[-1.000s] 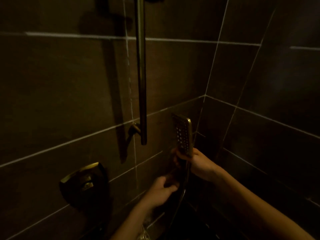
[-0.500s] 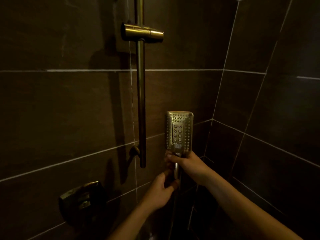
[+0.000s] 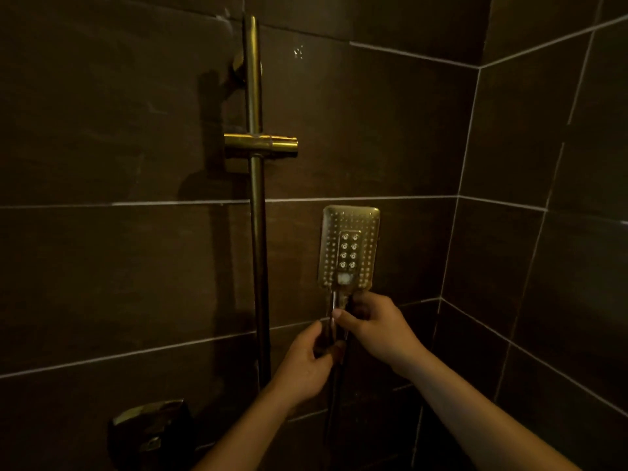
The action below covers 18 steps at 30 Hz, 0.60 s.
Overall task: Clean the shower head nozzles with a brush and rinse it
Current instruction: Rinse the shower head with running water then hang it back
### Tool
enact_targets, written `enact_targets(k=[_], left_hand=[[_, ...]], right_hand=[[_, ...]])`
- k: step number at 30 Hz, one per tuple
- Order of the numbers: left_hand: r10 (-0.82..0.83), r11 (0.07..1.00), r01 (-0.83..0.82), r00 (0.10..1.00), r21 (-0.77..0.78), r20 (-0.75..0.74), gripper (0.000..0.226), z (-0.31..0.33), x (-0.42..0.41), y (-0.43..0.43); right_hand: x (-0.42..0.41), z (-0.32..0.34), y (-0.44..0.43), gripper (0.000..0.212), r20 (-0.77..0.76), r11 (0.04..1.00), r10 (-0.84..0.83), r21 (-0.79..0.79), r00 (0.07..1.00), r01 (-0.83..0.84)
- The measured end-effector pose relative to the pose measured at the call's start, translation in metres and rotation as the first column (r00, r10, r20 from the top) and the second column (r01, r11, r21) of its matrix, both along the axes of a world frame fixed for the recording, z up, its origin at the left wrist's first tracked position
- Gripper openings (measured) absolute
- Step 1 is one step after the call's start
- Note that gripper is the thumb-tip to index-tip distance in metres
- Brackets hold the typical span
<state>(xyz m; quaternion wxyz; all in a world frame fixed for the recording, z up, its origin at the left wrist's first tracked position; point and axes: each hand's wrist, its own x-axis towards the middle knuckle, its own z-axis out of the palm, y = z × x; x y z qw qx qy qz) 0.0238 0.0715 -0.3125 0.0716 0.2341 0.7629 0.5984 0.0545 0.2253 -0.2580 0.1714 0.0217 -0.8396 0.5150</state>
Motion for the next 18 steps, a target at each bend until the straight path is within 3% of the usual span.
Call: enact_targets(k=[3,8,10,12,15,18], left_hand=[[0.049,0.998,-0.049,0.999,-0.031,-0.008,0.026,0.027,-0.005,0.01],[0.108,0.994,-0.109,0.993,-0.025,-0.051,0.016,0.083,-0.011,0.021],[0.128,0.987,-0.139,0.984,-0.082,-0.123,0.014,0.11,-0.016,0.021],[0.16,0.948,-0.228,0.944,-0.222,-0.288,0.015,0.143,-0.02,0.015],[0.178,0.786,-0.501,0.744,-0.362,-0.644,0.05,0.194,-0.025,-0.008],[0.118,0.634,-0.71,0.48,-0.306,-0.869,0.062,0.234,-0.027,-0.039]], right_hand=[[-0.015,0.023,0.008,0.012,0.013,1.0,0.027,0.006,1.0,-0.027],[-0.038,0.075,0.02,0.012,-0.026,0.977,0.17,-0.123,0.985,-0.172],[-0.048,0.099,0.02,0.013,-0.05,0.969,0.192,-0.147,0.98,-0.198],[-0.057,0.126,0.019,0.019,-0.081,0.965,0.193,-0.165,0.978,-0.204],[-0.066,0.172,0.014,0.024,-0.129,0.959,0.201,-0.174,0.971,-0.222],[-0.071,0.217,0.008,0.023,-0.177,0.96,0.197,-0.167,0.964,-0.226]])
